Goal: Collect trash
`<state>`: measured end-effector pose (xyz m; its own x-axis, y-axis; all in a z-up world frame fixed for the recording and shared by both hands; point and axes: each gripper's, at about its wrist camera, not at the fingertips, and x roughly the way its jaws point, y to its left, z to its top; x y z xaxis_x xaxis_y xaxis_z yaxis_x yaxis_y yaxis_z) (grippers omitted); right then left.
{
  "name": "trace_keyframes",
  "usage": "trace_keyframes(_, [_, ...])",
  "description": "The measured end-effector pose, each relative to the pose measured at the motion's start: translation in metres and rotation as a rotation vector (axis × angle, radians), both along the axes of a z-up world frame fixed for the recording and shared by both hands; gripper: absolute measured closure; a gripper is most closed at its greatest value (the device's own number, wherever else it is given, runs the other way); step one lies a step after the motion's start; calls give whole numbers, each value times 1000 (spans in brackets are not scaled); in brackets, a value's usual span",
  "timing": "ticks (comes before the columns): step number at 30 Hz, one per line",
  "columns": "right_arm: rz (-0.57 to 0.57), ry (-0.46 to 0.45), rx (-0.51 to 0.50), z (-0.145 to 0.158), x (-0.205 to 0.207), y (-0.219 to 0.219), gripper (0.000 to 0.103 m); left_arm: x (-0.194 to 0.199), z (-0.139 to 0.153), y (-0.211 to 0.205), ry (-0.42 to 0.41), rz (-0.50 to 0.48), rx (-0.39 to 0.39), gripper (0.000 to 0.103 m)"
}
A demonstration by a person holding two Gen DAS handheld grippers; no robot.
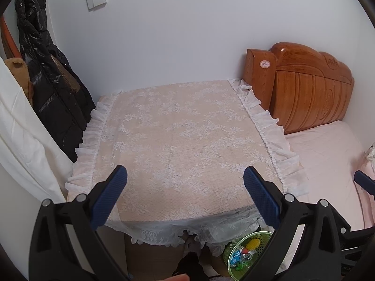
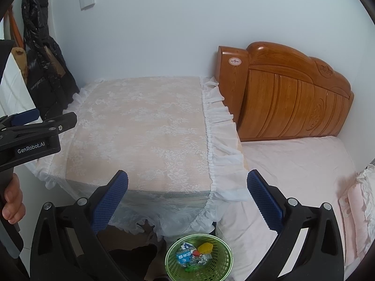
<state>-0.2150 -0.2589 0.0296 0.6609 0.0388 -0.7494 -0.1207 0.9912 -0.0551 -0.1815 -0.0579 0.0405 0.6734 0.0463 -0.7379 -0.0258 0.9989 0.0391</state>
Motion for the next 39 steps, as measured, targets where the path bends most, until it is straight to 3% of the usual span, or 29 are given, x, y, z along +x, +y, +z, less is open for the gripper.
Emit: trace_keyframes(39, [-6,13,21,-4,2,-5,2,2,-3,-6,10,-7,5,8])
